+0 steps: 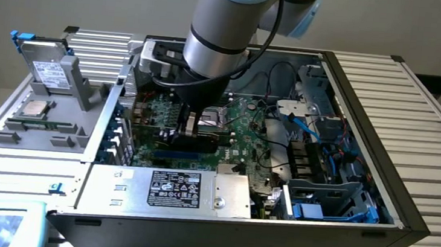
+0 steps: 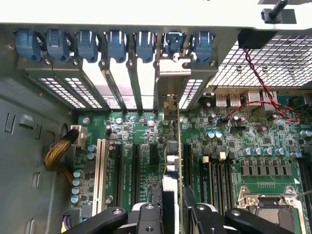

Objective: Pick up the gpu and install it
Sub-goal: 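Insert the gpu into the slot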

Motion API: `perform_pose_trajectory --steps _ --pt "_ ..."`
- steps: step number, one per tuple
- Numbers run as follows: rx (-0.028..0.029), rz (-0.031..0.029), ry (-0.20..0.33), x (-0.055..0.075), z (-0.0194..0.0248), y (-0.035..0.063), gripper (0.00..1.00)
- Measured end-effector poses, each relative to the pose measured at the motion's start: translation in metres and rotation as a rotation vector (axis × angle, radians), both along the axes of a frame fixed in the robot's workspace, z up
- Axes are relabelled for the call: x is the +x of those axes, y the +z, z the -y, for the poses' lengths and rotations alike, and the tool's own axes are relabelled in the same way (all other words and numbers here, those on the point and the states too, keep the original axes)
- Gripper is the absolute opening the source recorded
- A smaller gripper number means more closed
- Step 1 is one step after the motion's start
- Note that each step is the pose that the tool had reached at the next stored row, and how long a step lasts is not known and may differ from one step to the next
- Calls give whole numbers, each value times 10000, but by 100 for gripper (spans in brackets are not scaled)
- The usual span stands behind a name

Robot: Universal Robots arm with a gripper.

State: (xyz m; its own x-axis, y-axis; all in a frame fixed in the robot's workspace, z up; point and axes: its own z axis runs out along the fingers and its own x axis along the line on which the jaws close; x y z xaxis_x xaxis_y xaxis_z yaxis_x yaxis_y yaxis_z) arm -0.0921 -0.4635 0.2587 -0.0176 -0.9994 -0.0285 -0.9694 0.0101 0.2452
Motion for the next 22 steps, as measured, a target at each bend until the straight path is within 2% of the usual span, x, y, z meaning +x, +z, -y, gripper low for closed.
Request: perform_pose_trajectory --steps 16,22 --pt "-9 -2 1 -52 3 -20 27" --pt "-21 45 1 -52 5 -26 27"
